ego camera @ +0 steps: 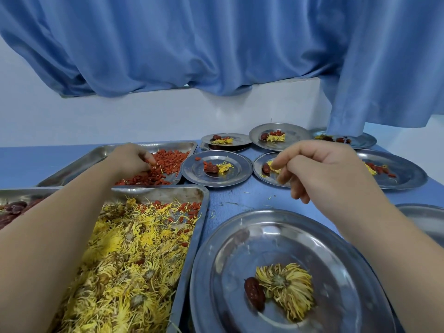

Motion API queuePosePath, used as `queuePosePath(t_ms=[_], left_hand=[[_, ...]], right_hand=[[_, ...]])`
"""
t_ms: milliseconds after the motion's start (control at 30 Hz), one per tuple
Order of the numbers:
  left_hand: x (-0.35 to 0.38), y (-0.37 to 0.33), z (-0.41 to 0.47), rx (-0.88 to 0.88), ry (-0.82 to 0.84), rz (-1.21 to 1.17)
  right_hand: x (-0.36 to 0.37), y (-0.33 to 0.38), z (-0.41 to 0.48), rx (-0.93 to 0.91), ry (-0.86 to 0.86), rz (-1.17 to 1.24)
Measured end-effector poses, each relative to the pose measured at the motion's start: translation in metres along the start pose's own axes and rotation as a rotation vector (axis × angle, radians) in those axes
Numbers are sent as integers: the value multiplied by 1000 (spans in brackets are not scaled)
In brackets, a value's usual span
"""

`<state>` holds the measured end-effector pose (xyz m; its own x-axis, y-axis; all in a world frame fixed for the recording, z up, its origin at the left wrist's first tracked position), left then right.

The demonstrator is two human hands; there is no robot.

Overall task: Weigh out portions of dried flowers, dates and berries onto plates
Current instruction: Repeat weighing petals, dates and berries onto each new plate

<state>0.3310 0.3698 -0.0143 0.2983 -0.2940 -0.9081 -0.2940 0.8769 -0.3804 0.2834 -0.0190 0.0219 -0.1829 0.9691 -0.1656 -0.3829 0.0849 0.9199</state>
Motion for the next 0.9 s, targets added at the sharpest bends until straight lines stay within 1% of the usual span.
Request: queuePosePath(t_ms=[133,233,367,533,600,733,833,900], left_hand=[[-9,-23,-17,32,17,-253],[-18,-51,-36,85,65,-400],[-27,-99,-73,169,177,-594],[-23,-158,-133,310,348,-717],[-12,-175,-155,350,415,-708],[15,-191,-184,409,442,-497],[24,-192,-192,400,473,-353],[24,-192,-197,391,496,-297]], right_hand=[[-7,3,2,6,-19,40],[-12,8,3,11,-35,77],[-21,17,3,25,-60,160],[-29,27,1,18,-66,178],[-30,30,1,15,-54,187],[-29,36,-2,3,-16,197],[-23,41,-3,1,71,140],[-20,45,-6,-24,177,30]])
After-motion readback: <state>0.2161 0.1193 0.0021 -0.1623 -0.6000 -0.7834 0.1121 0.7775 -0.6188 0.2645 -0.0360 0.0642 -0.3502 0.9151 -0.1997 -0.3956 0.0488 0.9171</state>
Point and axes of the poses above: each hand's wrist, its own z-axis towards the middle knuckle, its own x-axis out of the palm, y = z × x, the point moved 4 cm from there along z, towards the middle knuckle, and after that the axes turned 6 degrees about z, right-handed, at the moved point
